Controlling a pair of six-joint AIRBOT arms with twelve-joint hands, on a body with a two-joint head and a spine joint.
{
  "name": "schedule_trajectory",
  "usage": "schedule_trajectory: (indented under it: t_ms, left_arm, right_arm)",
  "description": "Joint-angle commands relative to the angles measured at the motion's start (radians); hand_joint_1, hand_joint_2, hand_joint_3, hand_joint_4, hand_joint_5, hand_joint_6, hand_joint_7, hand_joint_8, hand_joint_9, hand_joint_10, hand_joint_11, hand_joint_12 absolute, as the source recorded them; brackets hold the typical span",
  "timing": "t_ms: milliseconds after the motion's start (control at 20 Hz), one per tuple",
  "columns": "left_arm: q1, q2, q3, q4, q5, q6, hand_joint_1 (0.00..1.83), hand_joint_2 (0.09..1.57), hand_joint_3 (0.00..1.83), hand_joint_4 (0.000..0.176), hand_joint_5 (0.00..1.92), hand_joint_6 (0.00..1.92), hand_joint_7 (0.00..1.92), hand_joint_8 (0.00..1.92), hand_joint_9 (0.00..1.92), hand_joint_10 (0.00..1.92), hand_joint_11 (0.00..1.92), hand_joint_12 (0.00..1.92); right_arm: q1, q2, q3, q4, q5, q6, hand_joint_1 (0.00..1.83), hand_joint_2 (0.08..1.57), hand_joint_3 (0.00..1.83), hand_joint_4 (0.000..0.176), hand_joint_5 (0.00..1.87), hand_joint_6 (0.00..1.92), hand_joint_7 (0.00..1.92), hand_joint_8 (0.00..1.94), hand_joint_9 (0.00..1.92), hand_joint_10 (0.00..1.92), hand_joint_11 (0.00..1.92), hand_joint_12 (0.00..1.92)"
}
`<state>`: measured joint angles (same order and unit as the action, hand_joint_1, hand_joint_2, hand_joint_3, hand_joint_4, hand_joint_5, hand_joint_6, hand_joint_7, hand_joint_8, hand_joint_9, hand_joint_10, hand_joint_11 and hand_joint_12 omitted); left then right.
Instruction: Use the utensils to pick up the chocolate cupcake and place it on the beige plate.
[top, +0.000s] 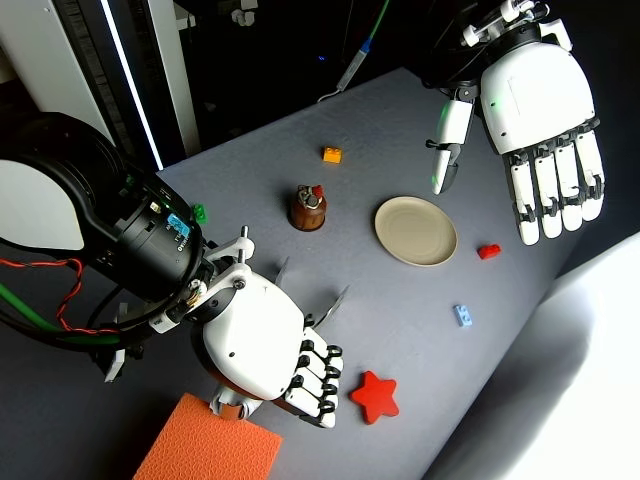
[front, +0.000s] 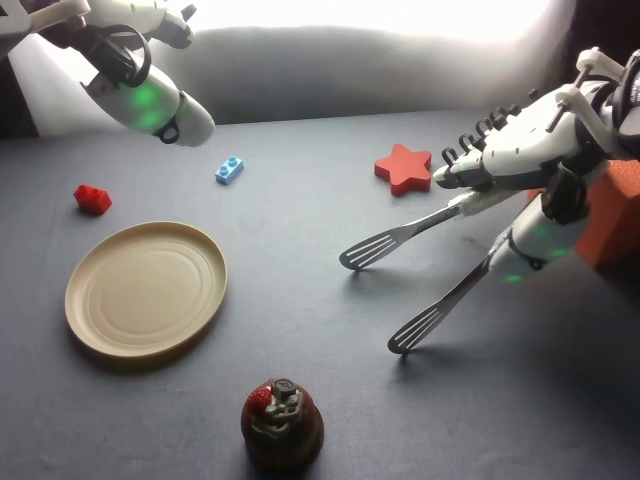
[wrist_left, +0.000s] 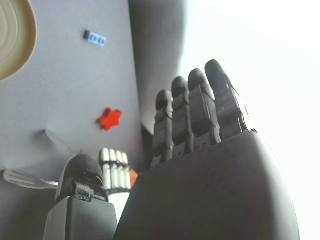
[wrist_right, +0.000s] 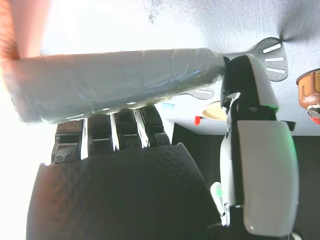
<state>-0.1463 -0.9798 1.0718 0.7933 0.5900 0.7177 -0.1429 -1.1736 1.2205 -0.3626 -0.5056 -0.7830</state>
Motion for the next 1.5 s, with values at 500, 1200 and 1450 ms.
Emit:
schedule_trajectory:
  t_ms: [500,1200,1450]
  left_arm:
    - [-0.012,0.009,-0.001,0.051,-0.062,0.008,0.00,1.13,0.00,0.000,0.23,0.00,0.22,0.00,0.18,0.00,0.00,0.47]
    - [-0.012,0.008,-0.001,0.050,-0.062,0.012,0.01,1.13,0.00,0.000,0.23,0.00,0.23,0.00,0.18,0.00,0.00,0.46]
    - [-0.012,0.008,-0.001,0.051,-0.062,0.012,0.01,1.13,0.00,0.000,0.23,0.00,0.23,0.00,0.19,0.00,0.00,0.46]
  right_arm:
    - [-0.016,0.005,0.003,-0.023,0.093,-0.030,0.61,1.06,0.01,0.000,0.00,0.00,0.00,0.00,0.00,0.00,0.00,0.00]
    - [0.059,-0.015,0.008,0.046,0.028,-0.044,0.64,1.03,0.00,0.000,0.00,0.00,0.00,0.00,0.00,0.00,0.00,0.00]
    - [0.037,-0.055,0.040,0.047,-0.011,-0.033,0.67,1.03,0.00,0.000,0.00,0.00,0.00,0.00,0.00,0.00,0.00,0.00]
